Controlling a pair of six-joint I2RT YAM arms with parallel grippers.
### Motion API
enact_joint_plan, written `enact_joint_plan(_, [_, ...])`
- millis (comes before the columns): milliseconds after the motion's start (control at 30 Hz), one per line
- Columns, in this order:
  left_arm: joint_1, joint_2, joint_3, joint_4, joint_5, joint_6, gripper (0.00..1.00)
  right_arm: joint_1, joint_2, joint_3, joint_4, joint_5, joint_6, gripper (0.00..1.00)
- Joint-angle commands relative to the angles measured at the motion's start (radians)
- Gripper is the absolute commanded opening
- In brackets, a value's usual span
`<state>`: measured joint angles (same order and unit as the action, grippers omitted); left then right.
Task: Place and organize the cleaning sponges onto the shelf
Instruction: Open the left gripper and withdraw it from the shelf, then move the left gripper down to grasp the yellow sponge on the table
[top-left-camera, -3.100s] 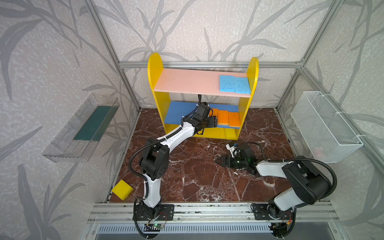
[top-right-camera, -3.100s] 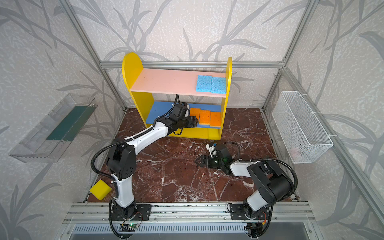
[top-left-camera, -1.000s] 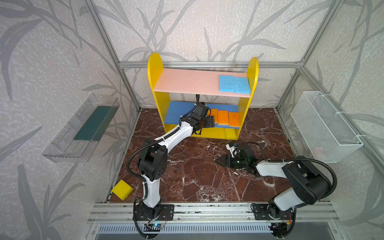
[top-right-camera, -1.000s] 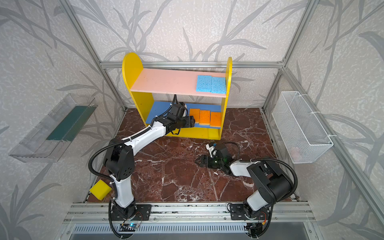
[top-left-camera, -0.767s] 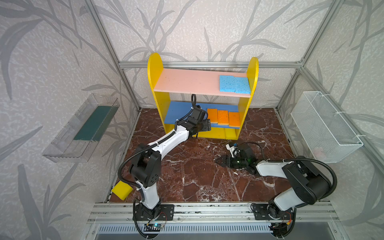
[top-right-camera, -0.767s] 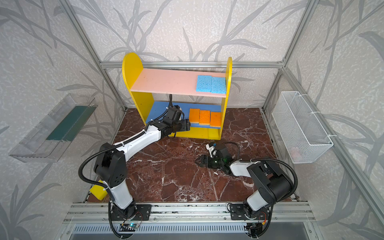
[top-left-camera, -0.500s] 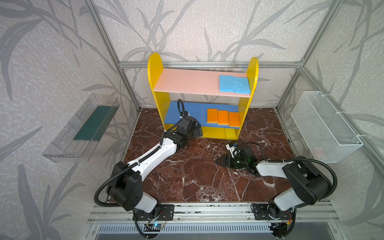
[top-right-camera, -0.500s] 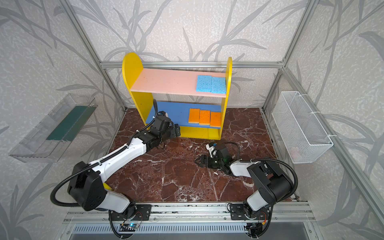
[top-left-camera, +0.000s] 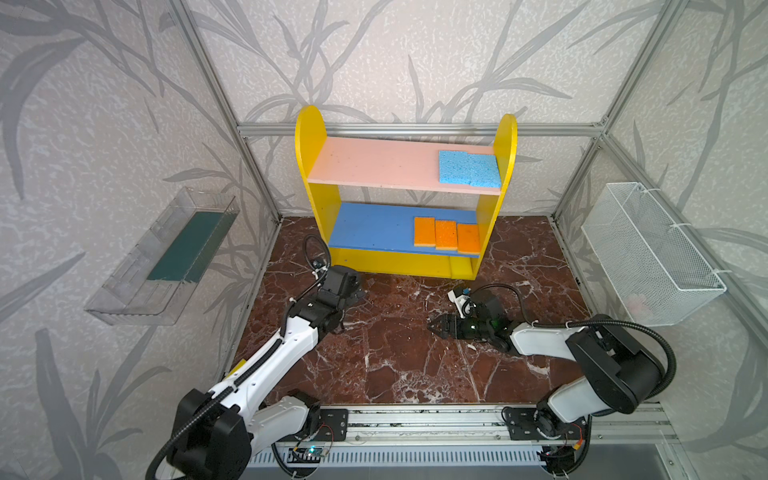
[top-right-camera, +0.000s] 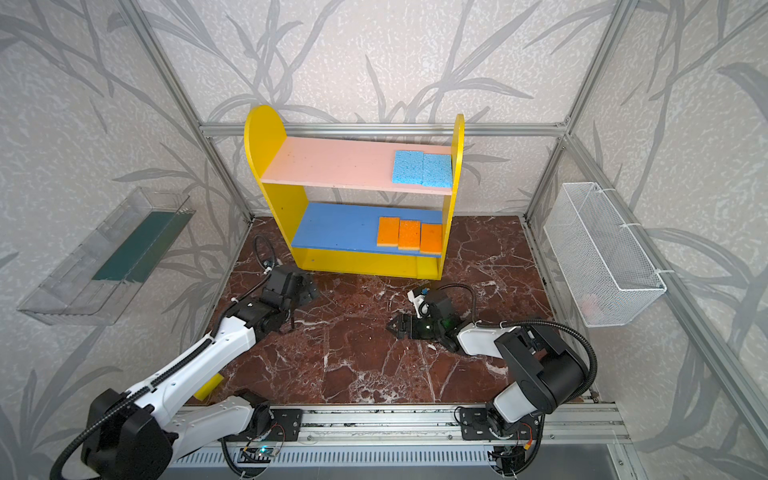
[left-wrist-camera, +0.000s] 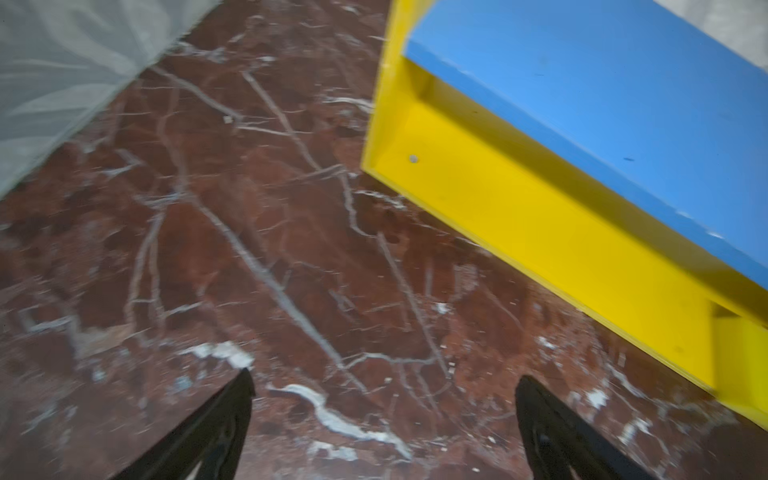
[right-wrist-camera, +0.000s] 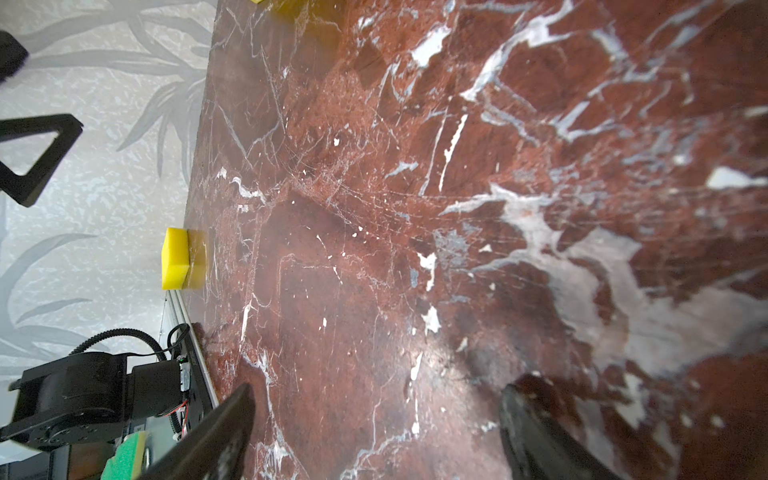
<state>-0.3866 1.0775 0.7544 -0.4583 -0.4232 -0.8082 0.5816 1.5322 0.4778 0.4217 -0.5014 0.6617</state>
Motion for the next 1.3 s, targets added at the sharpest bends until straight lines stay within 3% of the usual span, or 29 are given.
enact_joint_plan(0, [0.033,-0.071,-0.043,-0.130,-0.144,-0.160,0.99,0.005,0.012,0.013,-0.070,0.046,-0.019,0.90])
enact_joint_plan(167, [0.114,-0.093,-0.086,-0.259,-0.197,-0.280,0.99,0.006,0.029,0.015,-0.070,0.055,-0.018,0.90])
enact_joint_plan(400, [0.311,-0.109,-0.205,-0.231,-0.116,-0.357,0.95,0.006,0.056,0.020,-0.072,0.062,-0.018,0.90])
enact_joint_plan(633, [0.433,-0.111,-0.233,-0.293,-0.224,-0.449,0.90,0.006,0.082,0.028,-0.070,0.058,-0.019,0.90])
enact_joint_plan(800, [0.496,-0.073,-0.210,-0.347,-0.262,-0.490,0.84,0.008,0.107,0.035,-0.057,0.043,-0.019,0.90])
enact_joint_plan(1000, [0.605,-0.122,-0.269,-0.207,-0.205,-0.427,0.77,0.010,0.156,0.044,-0.046,0.036,-0.016,0.90])
enact_joint_plan(1100, [0.628,-0.118,-0.242,-0.253,-0.254,-0.430,0.78,0.010,0.169,0.045,-0.038,0.034,-0.015,0.90])
enact_joint_plan(1267, [0.696,-0.071,-0.225,-0.301,-0.234,-0.494,0.81,0.011,0.234,0.057,-0.035,0.034,-0.015,0.90])
